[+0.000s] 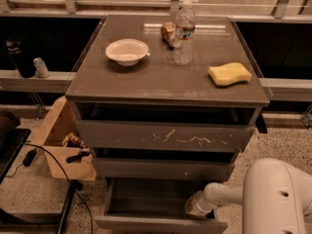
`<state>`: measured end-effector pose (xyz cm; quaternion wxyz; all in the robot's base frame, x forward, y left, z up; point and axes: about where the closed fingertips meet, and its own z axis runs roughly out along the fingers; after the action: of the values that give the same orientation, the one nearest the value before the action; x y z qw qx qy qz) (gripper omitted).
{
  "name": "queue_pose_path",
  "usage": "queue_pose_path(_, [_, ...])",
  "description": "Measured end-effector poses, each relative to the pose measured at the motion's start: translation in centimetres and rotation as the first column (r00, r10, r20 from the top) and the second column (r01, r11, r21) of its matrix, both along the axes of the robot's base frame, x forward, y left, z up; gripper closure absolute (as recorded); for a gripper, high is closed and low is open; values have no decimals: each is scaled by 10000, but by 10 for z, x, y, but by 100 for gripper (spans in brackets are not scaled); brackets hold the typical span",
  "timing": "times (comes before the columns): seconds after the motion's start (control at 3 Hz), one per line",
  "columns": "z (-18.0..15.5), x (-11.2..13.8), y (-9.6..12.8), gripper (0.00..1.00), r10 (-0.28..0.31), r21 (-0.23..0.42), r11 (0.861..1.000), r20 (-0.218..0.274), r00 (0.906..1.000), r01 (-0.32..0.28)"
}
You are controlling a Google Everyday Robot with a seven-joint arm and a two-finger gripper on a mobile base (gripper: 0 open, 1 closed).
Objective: Open bottom drawer
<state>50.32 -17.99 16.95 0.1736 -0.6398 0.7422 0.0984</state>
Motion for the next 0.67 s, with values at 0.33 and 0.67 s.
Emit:
queue_pose_path(0.33, [0,0,0,51,0,0,10000,0,10000,0])
queue_pose_path(0.67, [0,0,0,21,0,0,10000,-1,10000,0])
